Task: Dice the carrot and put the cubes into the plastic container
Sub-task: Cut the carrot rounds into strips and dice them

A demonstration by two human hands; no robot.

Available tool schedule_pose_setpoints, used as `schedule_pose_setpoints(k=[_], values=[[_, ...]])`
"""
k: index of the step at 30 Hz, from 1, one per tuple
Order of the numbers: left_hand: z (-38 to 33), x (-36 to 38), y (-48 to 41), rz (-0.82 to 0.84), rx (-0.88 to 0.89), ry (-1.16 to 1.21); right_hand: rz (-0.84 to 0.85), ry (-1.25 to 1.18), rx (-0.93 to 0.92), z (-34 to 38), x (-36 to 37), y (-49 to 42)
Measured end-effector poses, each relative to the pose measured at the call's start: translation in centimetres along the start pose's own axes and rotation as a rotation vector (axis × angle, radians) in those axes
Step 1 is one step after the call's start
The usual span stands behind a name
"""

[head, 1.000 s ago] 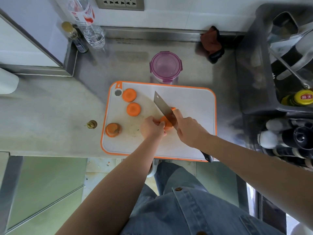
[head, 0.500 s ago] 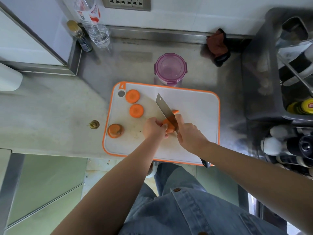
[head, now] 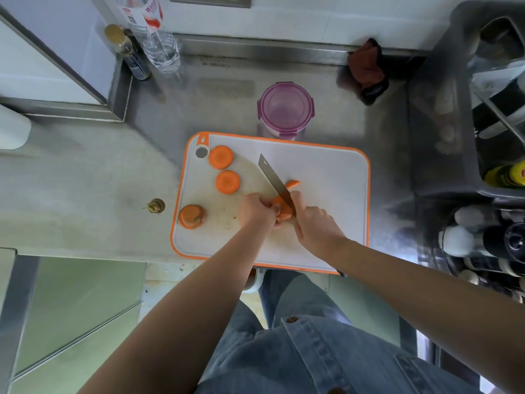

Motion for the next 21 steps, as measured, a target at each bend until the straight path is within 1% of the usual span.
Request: schedule_pose_setpoints(k=[3,6,14,18,21], values=[[0.1,-0.1,0.0,-0.008,0.006,0.004,-0.021,-0.039,0.01,-0.4,-0.3,0.0],[0.3,-0.1,0.1,-0.018,0.004,0.062,-0.022,-0.095,0.028,-0.7,-1.2,-0.3],[0.4,0.1,0.3,0.016,-0.018,0.142,-0.028,-0.065,-0.012,-0.4,-4.6,0.3],[0.7,0.1,0.3,0.002,-0.026,0.161,0.0,-0.069,-0.008,0.6,-4.3,0.5],[0.9,0.1,0.1,-0.016,-0.021,0.149,0.016,-0.068,0.029,0.5,-3.6,0.6]])
Point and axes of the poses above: each hand's wrist, its own y-axis away from the middle knuckle, its own x-axis out of the palm, z = x × y, the point moved 6 cm from there along -y, towards the middle knuckle, and after that the axes turned 13 degrees about -x, right-handed, at the moved point
